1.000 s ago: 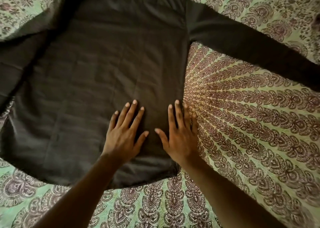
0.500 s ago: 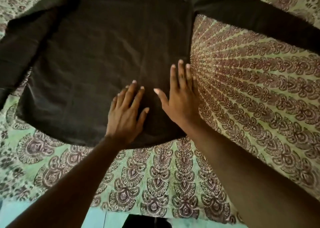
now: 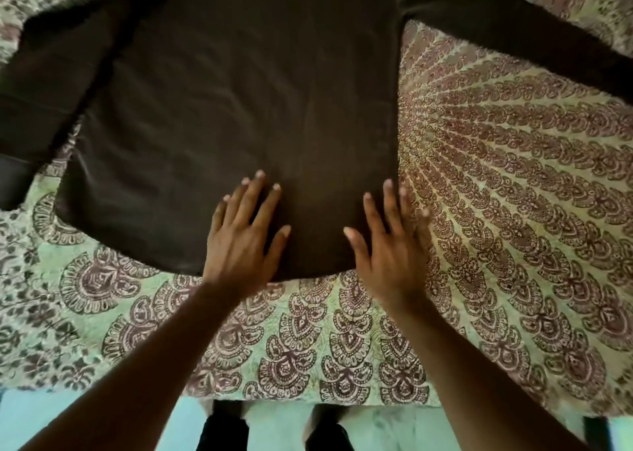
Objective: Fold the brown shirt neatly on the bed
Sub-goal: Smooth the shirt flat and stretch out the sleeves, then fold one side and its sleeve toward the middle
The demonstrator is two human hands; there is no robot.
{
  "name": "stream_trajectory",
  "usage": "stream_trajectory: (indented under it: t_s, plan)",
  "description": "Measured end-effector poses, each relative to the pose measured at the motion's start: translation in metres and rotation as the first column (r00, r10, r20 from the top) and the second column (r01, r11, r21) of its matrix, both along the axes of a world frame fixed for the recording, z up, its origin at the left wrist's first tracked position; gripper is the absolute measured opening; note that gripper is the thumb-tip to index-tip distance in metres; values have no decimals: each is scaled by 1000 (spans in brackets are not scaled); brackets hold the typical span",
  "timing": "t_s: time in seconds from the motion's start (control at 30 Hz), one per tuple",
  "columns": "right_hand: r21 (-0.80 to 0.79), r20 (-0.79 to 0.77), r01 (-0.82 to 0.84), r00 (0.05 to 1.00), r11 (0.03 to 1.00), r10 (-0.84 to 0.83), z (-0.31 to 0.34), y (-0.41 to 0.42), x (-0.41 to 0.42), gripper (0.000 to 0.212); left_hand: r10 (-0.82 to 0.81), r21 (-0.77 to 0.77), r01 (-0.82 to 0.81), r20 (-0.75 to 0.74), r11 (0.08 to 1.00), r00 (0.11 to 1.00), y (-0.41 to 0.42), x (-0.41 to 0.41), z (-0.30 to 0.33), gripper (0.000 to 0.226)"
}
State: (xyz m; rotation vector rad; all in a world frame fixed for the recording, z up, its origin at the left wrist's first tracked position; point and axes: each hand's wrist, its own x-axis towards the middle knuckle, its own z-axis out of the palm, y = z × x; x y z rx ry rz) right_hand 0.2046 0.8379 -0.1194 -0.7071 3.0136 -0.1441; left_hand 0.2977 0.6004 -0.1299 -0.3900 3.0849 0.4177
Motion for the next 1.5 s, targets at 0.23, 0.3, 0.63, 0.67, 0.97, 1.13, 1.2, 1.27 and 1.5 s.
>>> stream_trajectory:
  t_s: [0.23,0.3,0.63,0.67,0.97,1.13,1.2,1.27,1.5]
  plan:
    - [-54,54,89,995,995,-86,-6,-119,-18,79,77,-109,-75,13,991,997,-100,9,-9,69]
    - [-26,89,107,991,994,-104,-16,-134,9,80,48,-108,-46,23,993,999,-114,32,-15,71]
    - [-16,-8,-9,1000,1000,8,-10,-143,74,71,-26,64,28,-46,998,999,-155,97,-3,61]
    - [-13,-27,17,999,1000,-17,-10,-162,61,72,-8,46,11,-52,999,999,-169,87,-3,62]
    - [-26,43,-399,916,917,399,-29,-313,89,76,-165,-144,169,42,975,985,-277,86,0,61]
    - [-93,48,-560,823,823,565,-24,-303,116,63,-198,-139,196,-5,971,980,-304,92,12,57]
    - [-108,-3,-410,911,906,412,-20,-311,90,63,-194,-159,193,12,968,981,-314,80,15,57]
    - [-80,-19,-218,976,973,217,-17,-325,59,67,-135,-177,146,69,973,988,-324,68,17,59]
    - [-6,63,-474,879,880,474,-30,-361,71,81,86,-50,-82,92,995,992,-351,48,31,62]
